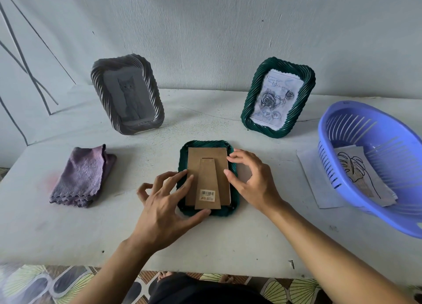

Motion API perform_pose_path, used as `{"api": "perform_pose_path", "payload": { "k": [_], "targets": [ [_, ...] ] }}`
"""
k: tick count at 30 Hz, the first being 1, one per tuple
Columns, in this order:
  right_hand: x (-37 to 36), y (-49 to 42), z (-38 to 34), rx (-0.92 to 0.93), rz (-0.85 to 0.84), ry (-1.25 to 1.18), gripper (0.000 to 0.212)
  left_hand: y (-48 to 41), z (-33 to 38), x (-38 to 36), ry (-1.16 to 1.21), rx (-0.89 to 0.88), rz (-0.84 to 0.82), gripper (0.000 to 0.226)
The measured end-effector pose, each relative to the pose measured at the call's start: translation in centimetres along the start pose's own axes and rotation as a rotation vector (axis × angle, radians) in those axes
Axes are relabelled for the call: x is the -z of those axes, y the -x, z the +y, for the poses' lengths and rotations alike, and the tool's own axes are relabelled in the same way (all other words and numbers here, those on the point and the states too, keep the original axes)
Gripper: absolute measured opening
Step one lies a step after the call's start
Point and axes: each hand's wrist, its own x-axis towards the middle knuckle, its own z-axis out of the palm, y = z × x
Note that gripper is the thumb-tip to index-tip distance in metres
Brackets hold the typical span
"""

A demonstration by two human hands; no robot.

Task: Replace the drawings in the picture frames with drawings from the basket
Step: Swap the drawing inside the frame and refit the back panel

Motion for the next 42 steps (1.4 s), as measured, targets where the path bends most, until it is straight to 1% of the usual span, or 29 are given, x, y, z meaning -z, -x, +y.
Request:
{"api": "perform_pose_path", "payload": {
  "k": [2,8,11,18,23,25,30,32,35,38,42],
  "targets": [
    [0.0,0.1,0.0,0.01,0.01,0.0,0.031,0.1,0.2,-0.2,0.018,0.007,0.014,0.08],
    [0.0,0.1,0.2,0.038,0.003,0.043,0.03,0.2,0.1,-0.2,0.071,0.046,-0.004,0.085],
    [0.0,0.1,0.3,0.038,0.019,0.029,0.027,0.3,0.0,-0.3,0.051,0.034,-0.018,0.086],
    [-0.1,0.4,-0.1,0.046,0.052,0.053,0.021,0.3,0.1,-0.2,0.04,0.039,0.002,0.079],
    [0.2,1.3,-1.4,-0.01,-0.002,0.12,0.018,0.3,0.0,0.0,0.062,0.044,0.013,0.081],
    [0.4,2.0,-1.7,-0.031,-0.029,0.125,0.021,0.4,0.1,-0.2,0.069,0.048,0.018,0.082],
    [0.1,3.1,-1.6,-0.003,-0.092,0.102,0.026,0.4,0.1,-0.2,0.088,0.058,0.029,0.082],
    [0.0,3.2,-1.3,0.016,-0.099,0.102,0.027,0.5,0.1,0.0,0.097,0.048,0.022,0.078],
    [0.1,3.2,-1.1,0.016,-0.084,0.078,0.025,0.7,-0.1,0.0,0.116,0.03,0.028,0.063],
    [0.1,3.2,-1.0,-0.009,-0.057,0.04,0.025,0.6,-0.4,-0.3,0.153,0.056,0.062,0.048],
    [-0.1,2.7,-0.9,-0.002,-0.034,0.093,0.025,0.0,-1.2,-0.5,0.106,0.022,0.108,0.034]
  ]
}}
